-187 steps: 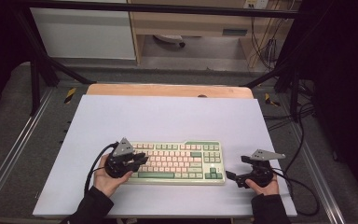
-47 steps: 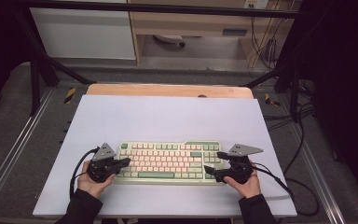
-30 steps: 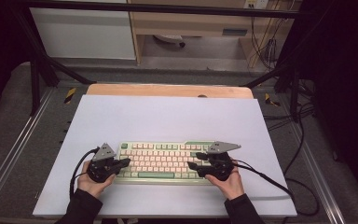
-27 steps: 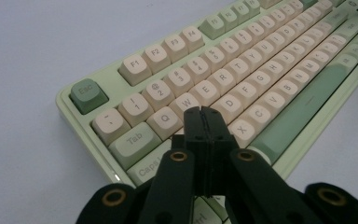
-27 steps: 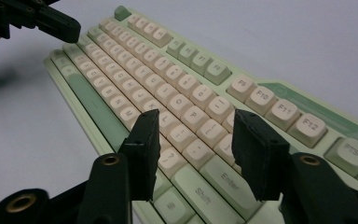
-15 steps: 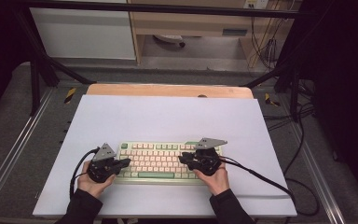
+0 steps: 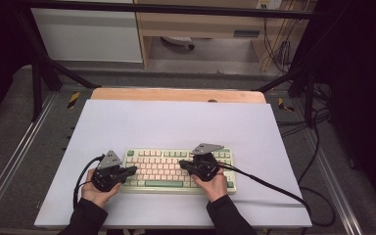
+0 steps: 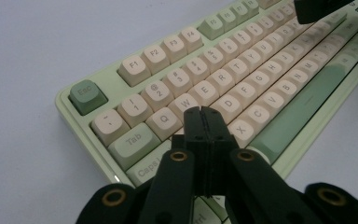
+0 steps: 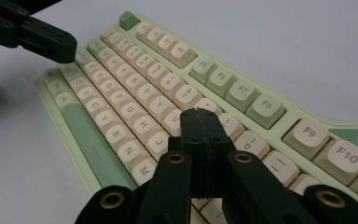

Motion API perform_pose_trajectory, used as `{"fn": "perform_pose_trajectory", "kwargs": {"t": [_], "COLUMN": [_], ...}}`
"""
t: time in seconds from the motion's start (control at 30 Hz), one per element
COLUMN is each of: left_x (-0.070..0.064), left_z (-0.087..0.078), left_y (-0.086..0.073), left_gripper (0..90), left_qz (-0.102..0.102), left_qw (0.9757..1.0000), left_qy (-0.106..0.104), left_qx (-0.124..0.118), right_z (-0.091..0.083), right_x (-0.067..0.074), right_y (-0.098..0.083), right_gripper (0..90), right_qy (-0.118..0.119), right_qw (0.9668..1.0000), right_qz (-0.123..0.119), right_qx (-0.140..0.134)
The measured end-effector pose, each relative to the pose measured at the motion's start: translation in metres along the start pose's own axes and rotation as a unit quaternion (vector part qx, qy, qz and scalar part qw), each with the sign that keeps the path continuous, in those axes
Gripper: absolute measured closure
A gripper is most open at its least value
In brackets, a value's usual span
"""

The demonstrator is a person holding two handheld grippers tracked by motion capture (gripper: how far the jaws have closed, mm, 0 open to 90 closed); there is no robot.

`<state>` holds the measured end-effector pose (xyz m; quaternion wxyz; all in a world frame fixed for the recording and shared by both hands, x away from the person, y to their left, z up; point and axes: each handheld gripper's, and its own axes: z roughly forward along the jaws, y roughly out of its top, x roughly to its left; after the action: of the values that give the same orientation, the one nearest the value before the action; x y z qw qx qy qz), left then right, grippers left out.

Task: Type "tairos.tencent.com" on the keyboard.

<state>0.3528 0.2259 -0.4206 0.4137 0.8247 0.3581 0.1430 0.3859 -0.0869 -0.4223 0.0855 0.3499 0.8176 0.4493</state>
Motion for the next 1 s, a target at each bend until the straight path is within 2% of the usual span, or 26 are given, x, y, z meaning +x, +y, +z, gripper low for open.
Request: {"fn": "perform_pose_trajectory", "kwargs": {"t": [0.17, 0.37, 0.67, 0.77, 0.87, 1.0], "left_x": [0.0, 0.0, 0.0, 0.0, 0.0, 0.0], "left_z": [0.0, 0.0, 0.0, 0.0, -0.001, -0.001], "left_y": [0.0, 0.0, 0.0, 0.0, 0.0, 0.001], "left_gripper": [90.0, 90.0, 90.0, 90.0, 90.0, 90.0], "left_qz": [0.0, 0.0, 0.001, 0.0, 0.0, 0.0], "left_qw": [1.0, 1.0, 1.0, 1.0, 1.0, 1.0], "left_qy": [0.0, 0.0, 0.0, 0.0, 0.001, 0.001], "left_qx": [0.0, 0.001, 0.001, 0.0, -0.001, -0.003], "right_z": [0.009, 0.016, 0.021, 0.02, 0.014, 0.004], "right_x": [0.003, 0.003, 0.003, 0.004, 0.005, 0.006], "right_y": [0.001, 0.0, -0.003, -0.002, 0.001, 0.005], "right_gripper": [90.0, 90.0, 90.0, 90.0, 90.0, 90.0], "right_qy": [0.002, 0.002, -0.002, -0.002, 0.005, 0.003], "right_qw": [1.0, 0.9999, 0.9997, 0.9997, 0.9999, 0.9999], "right_qz": [-0.004, 0.003, -0.007, -0.01, -0.01, -0.016], "right_qx": [0.006, 0.013, 0.023, 0.021, 0.01, -0.002]}}
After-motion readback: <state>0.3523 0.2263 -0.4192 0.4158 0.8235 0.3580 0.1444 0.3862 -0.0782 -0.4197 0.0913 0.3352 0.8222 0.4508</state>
